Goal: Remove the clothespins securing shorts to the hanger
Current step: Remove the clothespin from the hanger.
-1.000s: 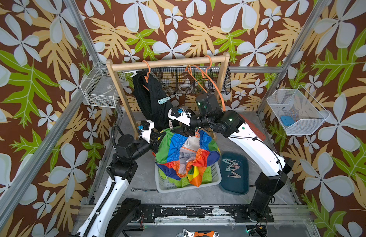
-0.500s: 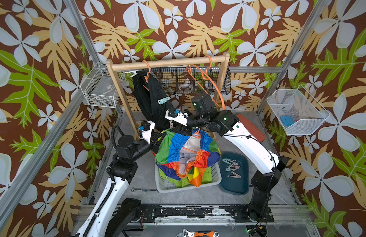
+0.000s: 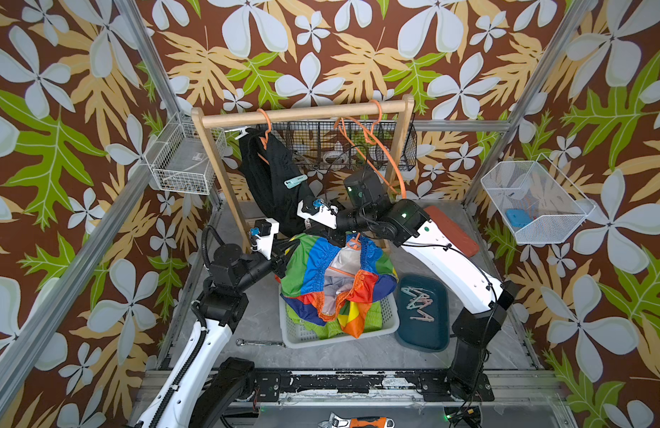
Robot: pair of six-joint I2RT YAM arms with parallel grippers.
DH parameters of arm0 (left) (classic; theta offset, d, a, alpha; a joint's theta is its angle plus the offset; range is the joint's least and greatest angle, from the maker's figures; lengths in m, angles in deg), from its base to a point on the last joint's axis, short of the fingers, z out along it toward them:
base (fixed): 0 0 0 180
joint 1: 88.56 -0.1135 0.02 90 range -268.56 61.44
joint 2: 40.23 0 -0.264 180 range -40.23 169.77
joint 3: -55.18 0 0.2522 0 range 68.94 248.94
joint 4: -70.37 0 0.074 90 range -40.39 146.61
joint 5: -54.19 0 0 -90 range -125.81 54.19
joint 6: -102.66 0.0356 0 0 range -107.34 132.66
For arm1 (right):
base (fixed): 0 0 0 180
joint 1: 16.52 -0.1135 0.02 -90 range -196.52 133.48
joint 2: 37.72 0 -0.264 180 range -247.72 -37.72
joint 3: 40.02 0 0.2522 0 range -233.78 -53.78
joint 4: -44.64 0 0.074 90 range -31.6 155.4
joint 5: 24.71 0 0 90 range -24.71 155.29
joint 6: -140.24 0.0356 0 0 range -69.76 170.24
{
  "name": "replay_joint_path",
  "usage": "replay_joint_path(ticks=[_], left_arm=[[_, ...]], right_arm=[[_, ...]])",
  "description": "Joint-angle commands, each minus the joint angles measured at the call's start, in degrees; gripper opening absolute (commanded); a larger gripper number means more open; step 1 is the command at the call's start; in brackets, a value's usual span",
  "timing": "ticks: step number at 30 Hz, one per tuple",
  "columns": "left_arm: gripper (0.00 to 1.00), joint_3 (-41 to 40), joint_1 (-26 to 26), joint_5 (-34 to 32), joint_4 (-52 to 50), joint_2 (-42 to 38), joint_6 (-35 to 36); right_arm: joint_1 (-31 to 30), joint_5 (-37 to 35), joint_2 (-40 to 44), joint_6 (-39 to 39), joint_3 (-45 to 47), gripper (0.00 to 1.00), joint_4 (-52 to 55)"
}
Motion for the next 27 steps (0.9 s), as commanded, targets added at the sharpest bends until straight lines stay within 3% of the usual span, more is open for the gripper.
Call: replay_joint_path(ticks=[1,20,23,27], left_arm=[[0.00,0.28,0.04,0.41,1.17,-0.19,0.14],[0.00,0.28,0.07,-0.27,0.83,-0.11,0.48],[0.00,0.20,0.05,-0.76,0.78,-0.48,0.58],[0.00,0.02,0.06,-1.60,0.74,-0.96,0.76]], right_arm=[[0.00,-0.29,0.32,-0.08,0.37,0.14,-0.76],[0.02,-2.30,6.12,1.85,2.81,0.11,-5.98],[-0.01,-5.42,9.64,1.93,6.49,0.11,-6.61],[0.78,-9.82,18.36,4.30,18.25,0.11,-10.97]])
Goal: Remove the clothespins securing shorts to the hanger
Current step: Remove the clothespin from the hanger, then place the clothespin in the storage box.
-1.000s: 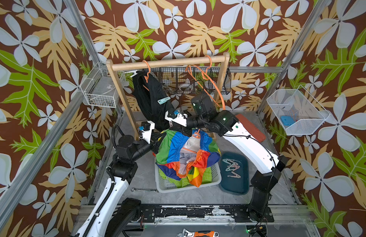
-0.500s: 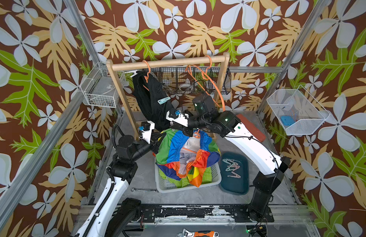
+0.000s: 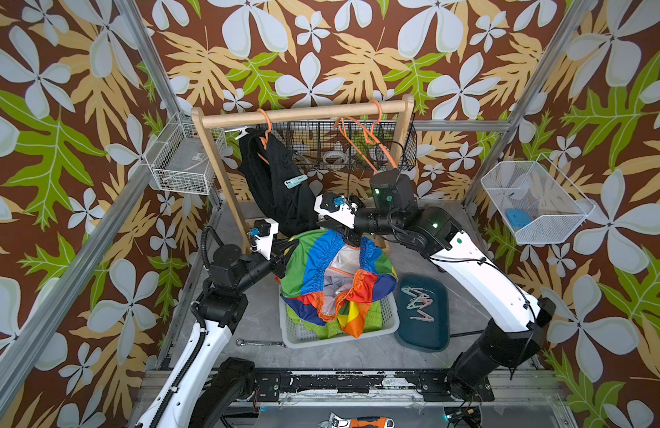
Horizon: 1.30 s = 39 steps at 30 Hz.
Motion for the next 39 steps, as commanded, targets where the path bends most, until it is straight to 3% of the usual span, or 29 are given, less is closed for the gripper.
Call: replay_joint_path(ticks=[1,9,20,32,35,39], left_arm=[[0.00,0.06,0.13,-0.83,1.13,-0.08,0.49],[0.00,-0.09,0.09,-3.04,0.97,0.02,0.91],[0.00,-0.20,0.05,-6.36,0.62,-1.08,2.07],[0.00,-0.37,0.02,-6.86,0.62,-0.95,2.25],[0.00,-0.29,0.03,-6.54,0.70,-0.64,2.16],[0.00,-0.29,0.06,-6.59,0.71,-0.87,2.16]], right_arm=[[0.81,-5.44,6.36,3.62,8.42,0.12,-5.56],[3.37,-15.06,28.13,17.31,39.43,0.13,-17.61],[3.59,-38.70,56.41,42.70,72.42,0.15,-22.33],[3.59,-48.24,65.65,66.65,90.80,0.20,-18.36],[3.55,-49.91,65.87,69.65,93.07,0.25,-17.70],[3.56,-49.28,64.82,72.71,95.36,0.41,-18.63]])
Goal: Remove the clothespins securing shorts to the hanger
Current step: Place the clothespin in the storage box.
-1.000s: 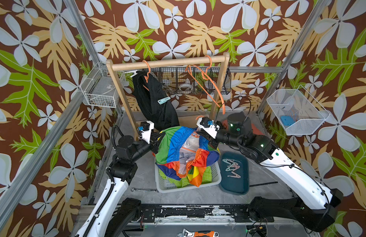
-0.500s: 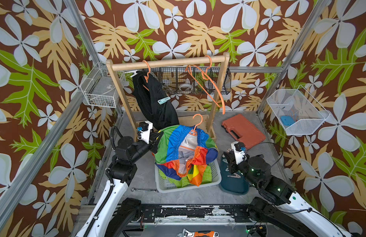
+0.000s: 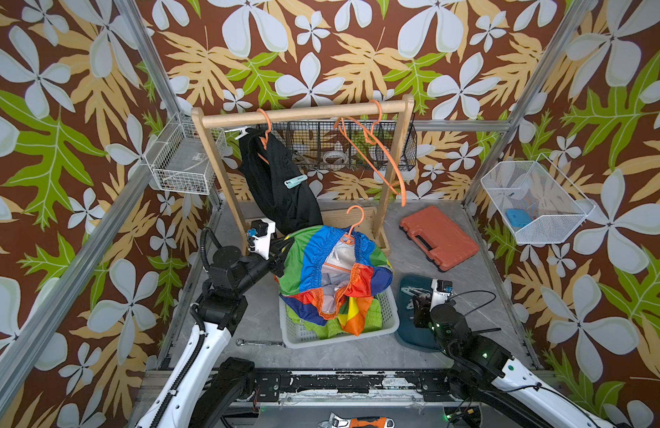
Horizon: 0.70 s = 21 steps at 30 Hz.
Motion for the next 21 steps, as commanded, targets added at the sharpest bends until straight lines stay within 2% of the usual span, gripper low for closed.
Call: replay_joint_path(ticks=[1,6,11,16,21], left_arm=[[0.00,0.08,-0.01,-0.46,1.75,-0.25,0.82],[0.00,0.08,0.00,-0.10,1.85,-0.27,0.74],[0.00,0.08,-0.03,1.41,2.40,-0.22,0.39],[0.00,0.02,-0.04,3.76,3.14,-0.28,-0.29],[0.00,-0.47,0.05,5.93,4.48,-1.15,-1.02]], right_arm=[[-0.02,-1.47,-0.56,4.77,1.10,0.44,-0.94],[-0.07,-2.53,1.18,3.26,0.45,0.54,-0.68],[-0.08,1.51,-0.52,-5.32,-4.01,0.56,-8.17],[-0.06,8.76,-11.55,-13.93,-14.88,0.58,-19.18],[0.19,18.89,-24.32,-19.61,-27.15,0.58,-29.03]])
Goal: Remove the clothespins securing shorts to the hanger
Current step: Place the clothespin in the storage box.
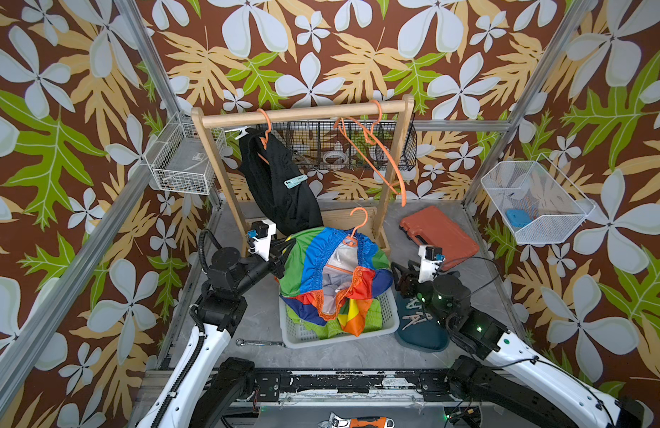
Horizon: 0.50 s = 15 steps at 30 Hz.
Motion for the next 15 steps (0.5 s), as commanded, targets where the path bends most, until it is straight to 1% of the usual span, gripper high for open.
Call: replay_joint_path(ticks=[1,4,6,10,15], left_arm=[[0.00,0.04,0.04,2.40,3.25,-0.36,-0.82],[0.00,-0.18,0.00,2.83,3.69,-0.88,-1.09],[0.00,-0.39,0.00,2.78,3.86,-1.31,-1.09],[0.00,-0.40,0.02,2.76,3.96,-1.50,-1.09],[0.00,-0.58,-0.02,2.46,4.21,-2.12,-1.00]], right_arm=[[0.17,8.50,-5.56,-5.75,-6.56,0.58,-10.07],[2.02,14.20,-10.34,-5.13,-11.74,0.58,-12.71],[3.40,17.46,-12.06,-3.36,-13.13,0.58,-15.26],[3.84,19.40,-14.42,-0.78,-14.37,0.58,-18.06],[4.10,20.12,-15.12,1.09,-13.16,0.58,-19.79]])
